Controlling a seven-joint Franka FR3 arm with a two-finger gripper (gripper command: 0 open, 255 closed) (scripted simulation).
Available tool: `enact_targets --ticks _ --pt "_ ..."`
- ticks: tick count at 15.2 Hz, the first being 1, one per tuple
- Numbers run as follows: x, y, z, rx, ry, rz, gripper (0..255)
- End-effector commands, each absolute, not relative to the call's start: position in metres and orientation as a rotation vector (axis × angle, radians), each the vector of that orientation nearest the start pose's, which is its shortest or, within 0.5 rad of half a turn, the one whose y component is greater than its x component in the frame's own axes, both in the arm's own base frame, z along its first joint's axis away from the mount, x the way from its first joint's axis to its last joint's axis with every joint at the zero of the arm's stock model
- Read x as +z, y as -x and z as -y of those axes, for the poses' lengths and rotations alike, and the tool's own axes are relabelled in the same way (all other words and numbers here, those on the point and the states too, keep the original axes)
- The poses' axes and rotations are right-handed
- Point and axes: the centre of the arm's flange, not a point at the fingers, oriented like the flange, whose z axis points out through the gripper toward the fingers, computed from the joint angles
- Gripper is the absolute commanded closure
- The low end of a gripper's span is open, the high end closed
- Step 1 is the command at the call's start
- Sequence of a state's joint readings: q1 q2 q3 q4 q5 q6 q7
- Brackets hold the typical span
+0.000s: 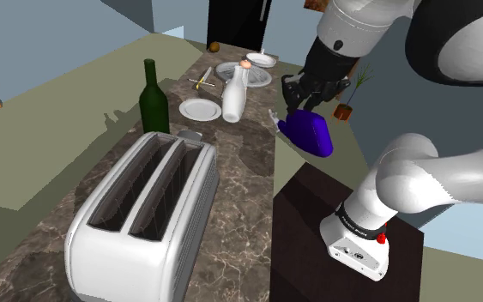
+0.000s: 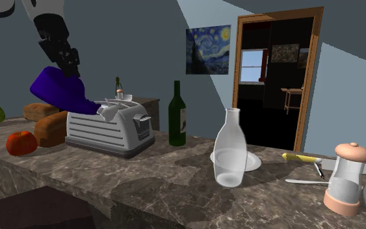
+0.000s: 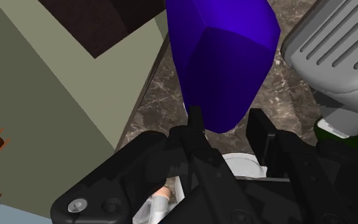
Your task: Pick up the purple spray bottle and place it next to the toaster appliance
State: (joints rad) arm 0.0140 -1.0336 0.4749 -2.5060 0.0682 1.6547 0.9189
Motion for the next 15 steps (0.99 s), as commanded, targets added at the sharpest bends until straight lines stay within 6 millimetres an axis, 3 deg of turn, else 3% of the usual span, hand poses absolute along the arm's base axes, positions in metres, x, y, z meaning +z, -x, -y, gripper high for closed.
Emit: enact_targets --ticks 1,15 --pt "0.55 -0.226 -0.172 -0.492 3.151 -1.014 255" --pt "0.476 -0.226 -0.172 -0.492 3.151 -1.014 255"
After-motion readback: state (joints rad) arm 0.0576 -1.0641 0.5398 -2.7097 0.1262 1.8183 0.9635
